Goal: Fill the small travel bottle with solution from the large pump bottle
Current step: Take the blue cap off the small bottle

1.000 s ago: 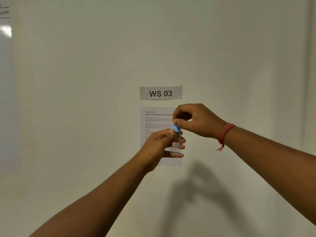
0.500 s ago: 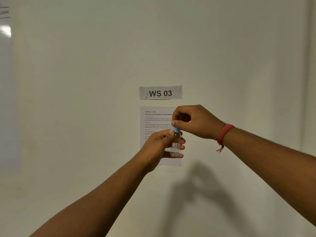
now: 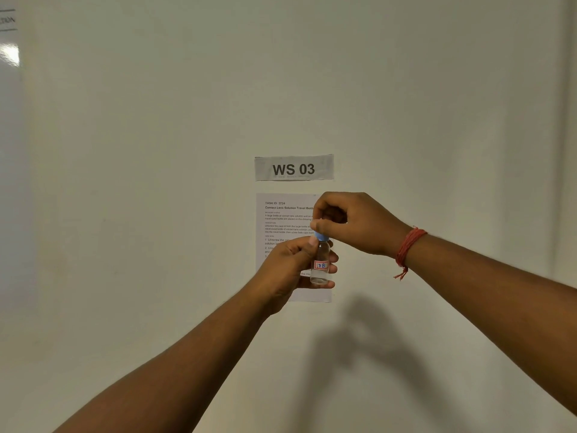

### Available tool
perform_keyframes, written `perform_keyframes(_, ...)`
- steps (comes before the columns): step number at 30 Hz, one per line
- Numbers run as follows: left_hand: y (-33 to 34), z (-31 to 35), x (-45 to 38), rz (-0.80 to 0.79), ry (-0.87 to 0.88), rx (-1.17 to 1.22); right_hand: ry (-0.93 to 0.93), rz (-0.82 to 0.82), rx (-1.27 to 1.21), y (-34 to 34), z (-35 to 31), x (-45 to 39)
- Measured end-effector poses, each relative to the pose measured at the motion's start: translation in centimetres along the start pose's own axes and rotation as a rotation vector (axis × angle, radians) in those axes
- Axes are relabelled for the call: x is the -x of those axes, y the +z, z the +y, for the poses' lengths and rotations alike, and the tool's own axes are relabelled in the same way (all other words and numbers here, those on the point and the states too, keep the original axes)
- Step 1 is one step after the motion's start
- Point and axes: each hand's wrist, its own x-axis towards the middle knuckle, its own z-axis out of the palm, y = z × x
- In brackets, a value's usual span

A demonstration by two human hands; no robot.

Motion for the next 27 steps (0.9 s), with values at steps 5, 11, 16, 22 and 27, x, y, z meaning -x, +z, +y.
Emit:
perform_keyframes(5, -0.01, -0.12, -0.06, -0.002, 0.003, -0.005, 0.009, 0.001, 0.003, 0.18, 0.12, -0.03)
perform_keyframes(11, 0.12, -0.25, -0.14, 0.005, -0.009, -0.003, 0.004, -0.013, -0.008, 0.23, 0.11, 0.01)
perform_keyframes(16, -0.06, -0.36, -0.17, -0.014, -0.002, 0.016, 0.005, 0.012, -0.009, 0.34, 0.22, 0.17)
perform_keyframes(22, 0.10, -0.58, -0.18, -0.016, 0.000, 0.012, 0.025, 0.005, -0.030, 0.40, 0.21, 0.35)
perform_keyframes(27, 0.22, -0.52, -0.22, -0.010, -0.012, 0.012, 0.025, -0.017, -0.046, 0.28, 0.09, 0.34)
